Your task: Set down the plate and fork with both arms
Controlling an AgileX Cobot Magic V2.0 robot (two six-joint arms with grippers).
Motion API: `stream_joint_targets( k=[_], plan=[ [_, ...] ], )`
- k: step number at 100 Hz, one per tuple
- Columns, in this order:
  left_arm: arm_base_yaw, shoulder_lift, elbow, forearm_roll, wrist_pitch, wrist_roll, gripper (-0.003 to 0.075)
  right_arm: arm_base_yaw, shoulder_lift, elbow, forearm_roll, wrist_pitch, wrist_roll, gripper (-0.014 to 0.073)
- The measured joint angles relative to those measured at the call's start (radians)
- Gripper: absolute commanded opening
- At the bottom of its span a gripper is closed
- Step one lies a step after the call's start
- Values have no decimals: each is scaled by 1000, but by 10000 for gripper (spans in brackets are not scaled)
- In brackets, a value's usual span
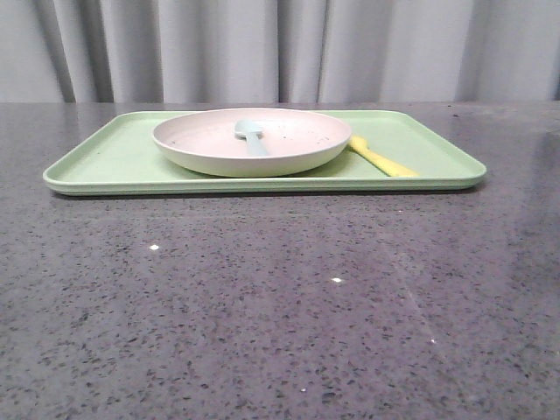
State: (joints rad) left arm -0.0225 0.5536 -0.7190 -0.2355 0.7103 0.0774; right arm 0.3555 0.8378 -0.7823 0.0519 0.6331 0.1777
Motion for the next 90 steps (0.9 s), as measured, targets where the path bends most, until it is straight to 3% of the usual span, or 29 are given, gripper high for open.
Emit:
stream_joint_targets(
  k=[42, 90],
  plan=[
    [0, -7, 36, 0, 0, 0, -20, 0, -312, 165, -2, -11, 0, -68],
    [0, -212, 168, 0, -34, 0, -20, 0, -490, 280, -2, -41, 0, -68]
  ],
)
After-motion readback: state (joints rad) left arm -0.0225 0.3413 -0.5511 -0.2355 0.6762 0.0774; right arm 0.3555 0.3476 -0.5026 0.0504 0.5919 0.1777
